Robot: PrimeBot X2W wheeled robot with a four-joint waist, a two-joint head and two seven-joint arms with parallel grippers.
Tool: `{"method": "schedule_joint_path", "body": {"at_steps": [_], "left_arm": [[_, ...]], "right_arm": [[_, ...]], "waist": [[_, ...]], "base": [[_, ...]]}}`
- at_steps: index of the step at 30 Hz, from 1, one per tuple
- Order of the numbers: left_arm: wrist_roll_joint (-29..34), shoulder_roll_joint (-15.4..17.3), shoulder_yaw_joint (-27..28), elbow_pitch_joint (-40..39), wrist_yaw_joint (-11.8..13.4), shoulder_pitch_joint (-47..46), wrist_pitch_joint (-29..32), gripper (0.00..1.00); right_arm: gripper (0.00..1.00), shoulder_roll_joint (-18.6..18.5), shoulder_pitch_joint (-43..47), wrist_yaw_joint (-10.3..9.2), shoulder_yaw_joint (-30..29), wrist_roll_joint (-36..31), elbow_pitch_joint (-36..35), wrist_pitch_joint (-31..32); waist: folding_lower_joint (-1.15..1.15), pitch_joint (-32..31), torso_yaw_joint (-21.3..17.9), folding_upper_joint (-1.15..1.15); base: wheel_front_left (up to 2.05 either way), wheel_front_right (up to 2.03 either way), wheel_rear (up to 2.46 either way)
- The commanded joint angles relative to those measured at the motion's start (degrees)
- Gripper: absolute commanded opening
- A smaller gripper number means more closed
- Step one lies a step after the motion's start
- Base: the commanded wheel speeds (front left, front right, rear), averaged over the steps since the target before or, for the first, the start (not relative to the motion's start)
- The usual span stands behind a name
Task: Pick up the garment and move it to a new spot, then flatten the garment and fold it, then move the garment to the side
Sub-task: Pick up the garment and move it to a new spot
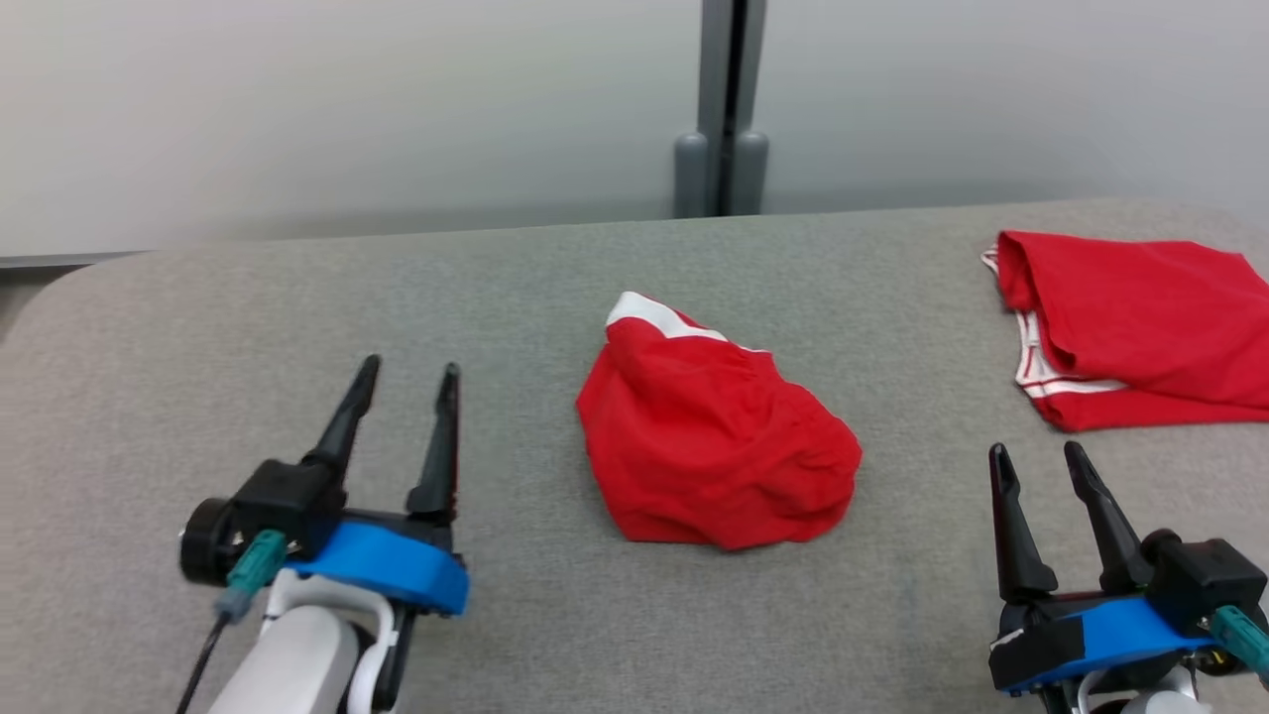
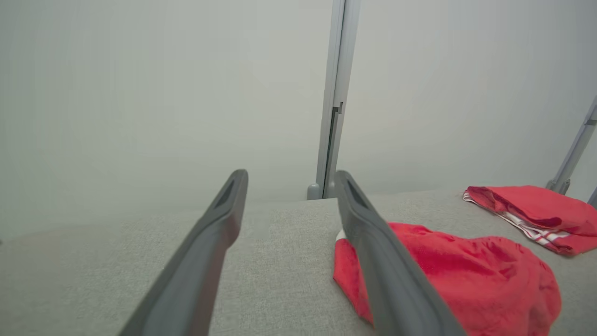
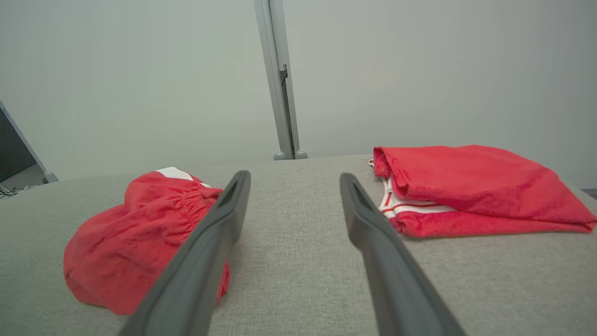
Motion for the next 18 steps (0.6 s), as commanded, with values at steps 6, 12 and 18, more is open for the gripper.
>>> {"method": "schedule_joint_path", "body": {"at_steps": [6, 12, 18], "left_arm": [[1.3, 1.0, 7.4, -4.3, 1.5, 6.4, -0.2, 1.00], [2.7, 0.2, 12.2, -7.0, 1.9, 12.0, -0.2, 1.00], [4.2, -0.8, 14.6, -7.5, 0.9, 16.4, -0.2, 1.00]], "right_arm": [[1.00, 0.0, 2.0, 0.01, -0.3, 0.5, 0.0, 0.5], [1.00, -0.1, 2.9, 0.01, -0.1, 0.6, 0.2, 0.7], [1.00, -0.1, 4.0, 0.01, -0.1, 0.8, 0.4, 1.0]], "waist": [[0.00, -1.5, 3.3, -0.01], [0.00, -2.9, 5.0, -0.01], [0.00, -4.2, 5.6, -0.01]], "base": [[0.00, 0.00, 0.00], [0.00, 0.00, 0.00], [0.00, 0.00, 0.00]]}}
